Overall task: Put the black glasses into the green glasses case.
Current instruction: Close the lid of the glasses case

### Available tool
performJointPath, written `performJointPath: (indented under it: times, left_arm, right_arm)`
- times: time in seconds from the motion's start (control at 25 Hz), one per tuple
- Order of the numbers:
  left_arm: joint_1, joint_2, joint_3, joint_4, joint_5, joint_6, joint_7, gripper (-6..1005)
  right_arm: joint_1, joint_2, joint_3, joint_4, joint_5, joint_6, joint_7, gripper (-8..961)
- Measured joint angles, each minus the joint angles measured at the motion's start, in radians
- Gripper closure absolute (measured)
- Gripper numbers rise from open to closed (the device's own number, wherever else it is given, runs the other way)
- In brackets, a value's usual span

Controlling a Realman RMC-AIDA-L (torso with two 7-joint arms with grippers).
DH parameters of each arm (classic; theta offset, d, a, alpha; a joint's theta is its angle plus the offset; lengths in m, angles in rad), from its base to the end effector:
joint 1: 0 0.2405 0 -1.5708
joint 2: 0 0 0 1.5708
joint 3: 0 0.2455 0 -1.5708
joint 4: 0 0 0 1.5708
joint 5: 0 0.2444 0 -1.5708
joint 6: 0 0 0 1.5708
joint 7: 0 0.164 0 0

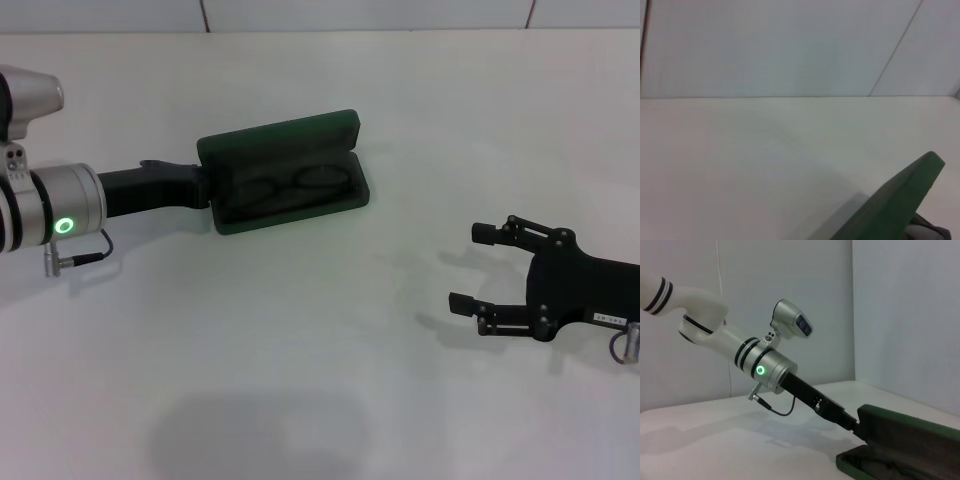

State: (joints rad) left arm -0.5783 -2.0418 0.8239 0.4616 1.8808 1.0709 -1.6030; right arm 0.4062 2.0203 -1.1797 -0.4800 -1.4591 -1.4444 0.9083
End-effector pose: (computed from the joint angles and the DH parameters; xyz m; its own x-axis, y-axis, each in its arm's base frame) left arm -0.3095 0.4049 -0.0374 0.6119 0.5975 0.5182 0.7801 -0.5640 -0.2708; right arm 0.2772 0.3257 -0.0518 0.8345 -0.0601 -0.5477 -0.2412 -0.9336 -0.2651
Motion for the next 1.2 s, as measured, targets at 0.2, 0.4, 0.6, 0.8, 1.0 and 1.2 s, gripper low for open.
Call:
performJointPath:
  times: [0.2,0.4,0.6,0.8,1.0,1.2]
  left_arm:
    - [-0.002,0.0,0.0,0.0,0.011,-0.042,-0.001,894]
    - [-0.008,-0.006,-0.006,0.0,0.009,-0.101,-0.006,892]
    - [-0.015,-0.021,-0.006,0.007,0.0,-0.157,-0.005,890]
    - [-0.023,-0.028,-0.006,0.008,-0.06,-0.192,0.009,888]
    - [-0.023,-0.026,-0.003,0.01,-0.078,-0.2,-0.005,886]
    - [-0.012,-0.002,0.001,0.012,-0.055,-0.107,-0.076,884]
  right_arm:
    - [0.005,0.0,0.0,0.001,0.002,0.004,0.001,69]
    - [0.008,0.0,0.0,0.001,0.003,0.004,0.001,69]
    - [0.008,0.0,0.0,0.0,0.005,0.004,0.001,69]
    - [0.008,0.001,0.0,0.0,0.006,0.004,0.001,69]
    - [0.007,0.001,0.002,0.001,0.007,0.003,0.001,68]
    - [0.001,0.0,0.008,0.001,0.008,0.004,-0.003,68]
